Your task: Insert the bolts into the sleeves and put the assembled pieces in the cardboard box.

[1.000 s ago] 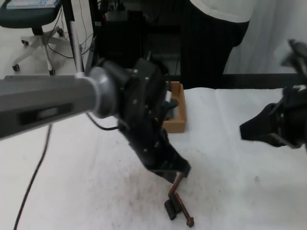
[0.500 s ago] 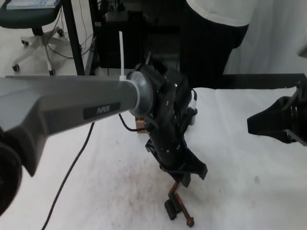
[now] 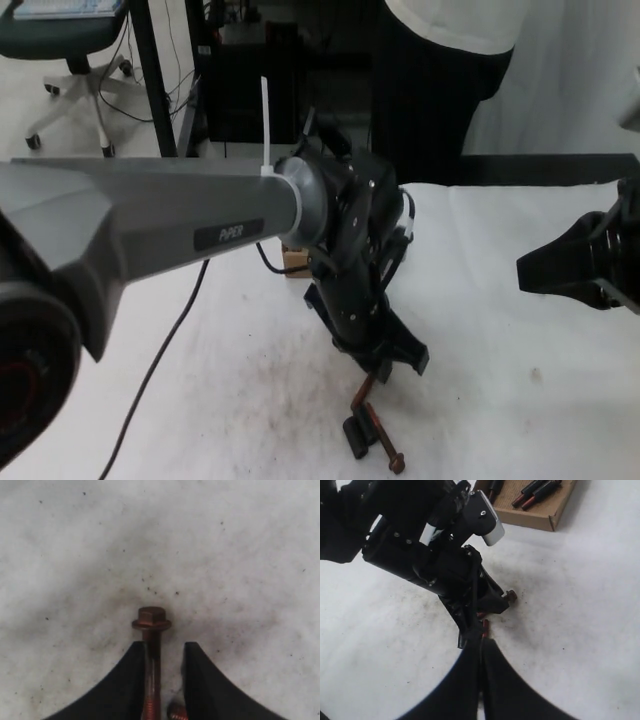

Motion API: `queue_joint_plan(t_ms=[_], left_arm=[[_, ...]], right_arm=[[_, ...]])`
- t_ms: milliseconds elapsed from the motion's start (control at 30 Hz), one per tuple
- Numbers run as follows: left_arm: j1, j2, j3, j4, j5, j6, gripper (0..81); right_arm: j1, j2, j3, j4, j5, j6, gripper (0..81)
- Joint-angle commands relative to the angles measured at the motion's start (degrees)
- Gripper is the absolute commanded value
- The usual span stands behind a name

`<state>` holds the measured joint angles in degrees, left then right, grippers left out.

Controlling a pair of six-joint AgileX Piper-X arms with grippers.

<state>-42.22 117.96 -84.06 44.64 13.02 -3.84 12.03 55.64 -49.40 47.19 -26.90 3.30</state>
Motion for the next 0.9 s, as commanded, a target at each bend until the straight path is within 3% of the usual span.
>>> queue_joint_plan(t_ms=[0,867], left_arm=[[0.02,0.31,-0.24,1.66,-0.55,0.98,25.1],[0.02,3.74,-0.14,-0.61,-0.55,1.31,25.1]], right_arm=[[-0.18,-0.64,-0.14,0.15,-0.56,-0.59,0.8],[-0.18,-0.64,-0.14,0.15,-0.56,-2.04,0.8]])
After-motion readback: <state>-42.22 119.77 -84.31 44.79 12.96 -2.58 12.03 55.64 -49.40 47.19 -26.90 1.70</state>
